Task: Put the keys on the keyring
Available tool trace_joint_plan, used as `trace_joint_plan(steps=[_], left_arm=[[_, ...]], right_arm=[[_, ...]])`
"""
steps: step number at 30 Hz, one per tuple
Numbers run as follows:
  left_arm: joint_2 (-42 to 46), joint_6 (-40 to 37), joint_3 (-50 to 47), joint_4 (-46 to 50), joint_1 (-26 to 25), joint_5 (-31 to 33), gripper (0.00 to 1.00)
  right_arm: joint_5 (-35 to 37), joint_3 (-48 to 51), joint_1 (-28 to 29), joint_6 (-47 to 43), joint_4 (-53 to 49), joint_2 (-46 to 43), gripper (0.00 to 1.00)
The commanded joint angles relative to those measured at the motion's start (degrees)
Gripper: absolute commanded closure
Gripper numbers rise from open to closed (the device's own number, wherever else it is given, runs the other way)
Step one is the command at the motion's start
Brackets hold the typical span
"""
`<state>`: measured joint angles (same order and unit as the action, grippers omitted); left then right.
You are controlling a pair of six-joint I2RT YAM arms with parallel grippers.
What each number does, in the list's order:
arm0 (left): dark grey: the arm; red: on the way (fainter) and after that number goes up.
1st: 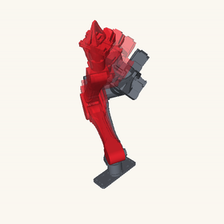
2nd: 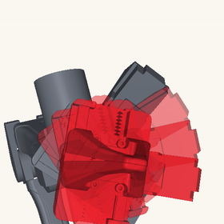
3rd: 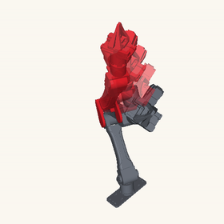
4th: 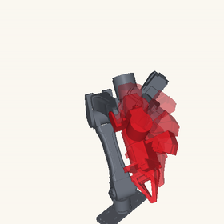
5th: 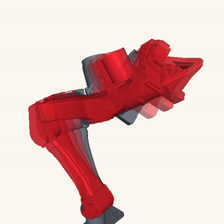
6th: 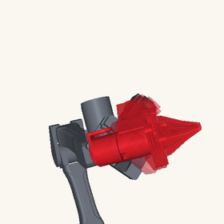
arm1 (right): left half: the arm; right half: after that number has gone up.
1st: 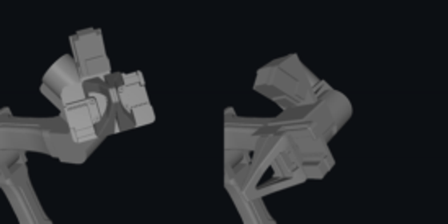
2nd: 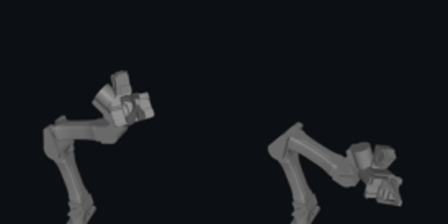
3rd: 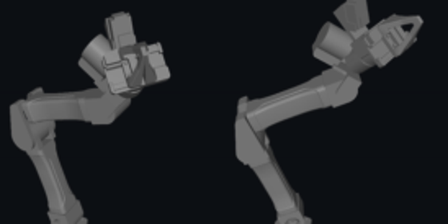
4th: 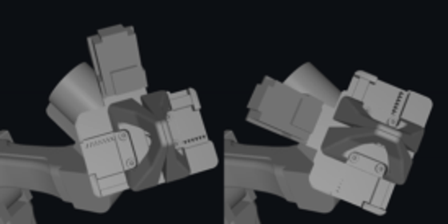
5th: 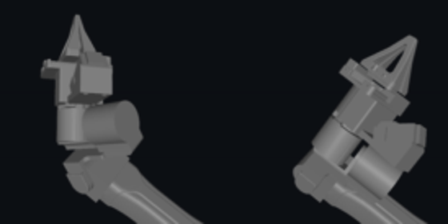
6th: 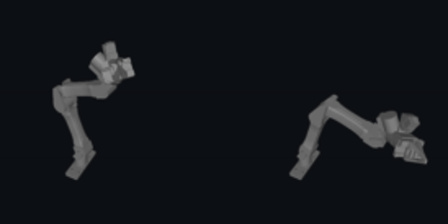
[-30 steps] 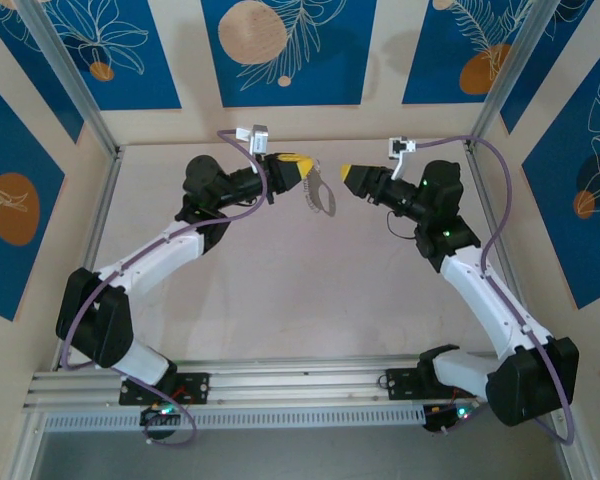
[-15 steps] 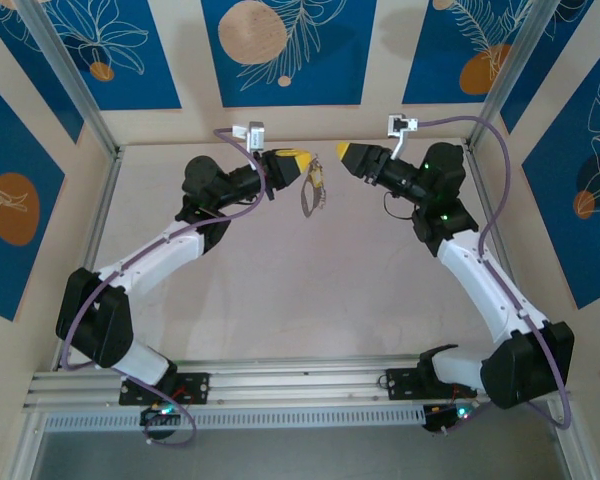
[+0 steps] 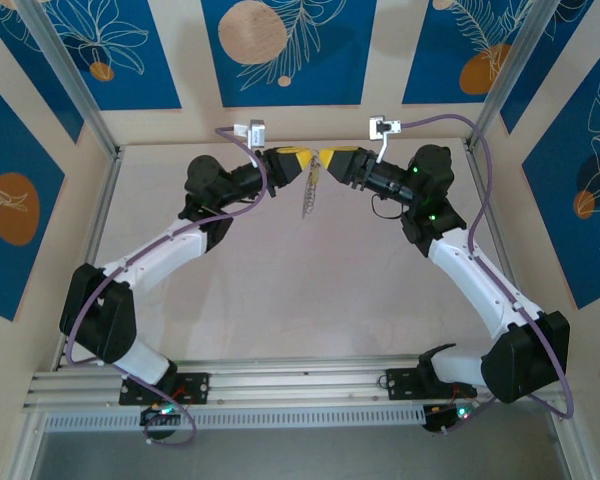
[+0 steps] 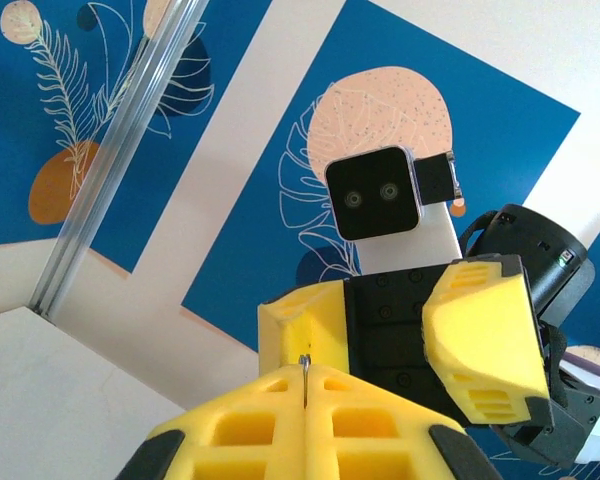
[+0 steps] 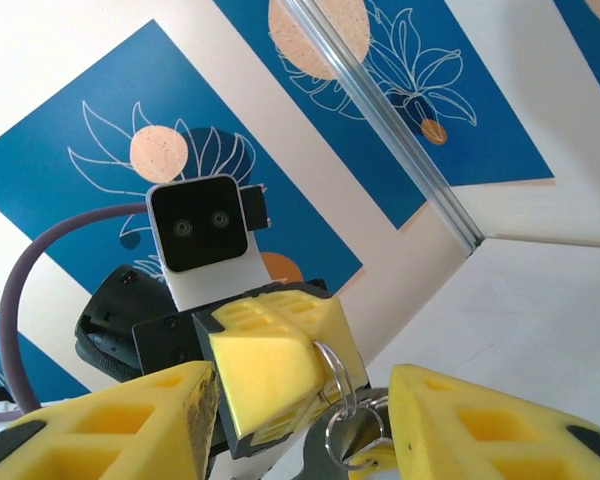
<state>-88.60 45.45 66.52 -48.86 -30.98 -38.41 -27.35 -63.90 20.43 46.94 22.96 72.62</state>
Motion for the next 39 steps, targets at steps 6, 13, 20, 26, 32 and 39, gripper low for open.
trace_joint_plan(steps=[6, 13, 20, 26, 32, 39], left_arm=[[-0.26, 0.95, 2.74, -3.61, -0.84, 0.94, 1.00], [-0.26, 1.04, 3.13, -3.48, -0.95, 0.45, 1.00], [-0.33, 1.04, 3.13, -3.52, -1.13, 0.11, 1.00], [-0.52, 1.13, 3.36, -3.52, -1.30, -0.35, 1.00], [-0.53, 1.17, 3.40, -3.61, -1.52, -0.55, 1.00], [-0.50, 1.16, 3.61, -3.23, -1.86, -1.07, 1.00]], right_arm=[[-1.15, 0.44, 0.79, -0.74, 1.00, 0.95, 0.55], [-1.14, 0.36, 0.97, -0.63, 1.31, 1.78, 0.58], [-1.47, -0.44, 1.00, -0.66, 1.47, 2.22, 0.65], [-1.43, -0.78, 0.95, -0.77, 1.27, 2.23, 0.67], [-1.54, -1.14, 0.97, -0.72, 1.24, 2.30, 0.73], [-1.41, -1.14, 0.97, -0.72, 1.21, 1.84, 0.76]])
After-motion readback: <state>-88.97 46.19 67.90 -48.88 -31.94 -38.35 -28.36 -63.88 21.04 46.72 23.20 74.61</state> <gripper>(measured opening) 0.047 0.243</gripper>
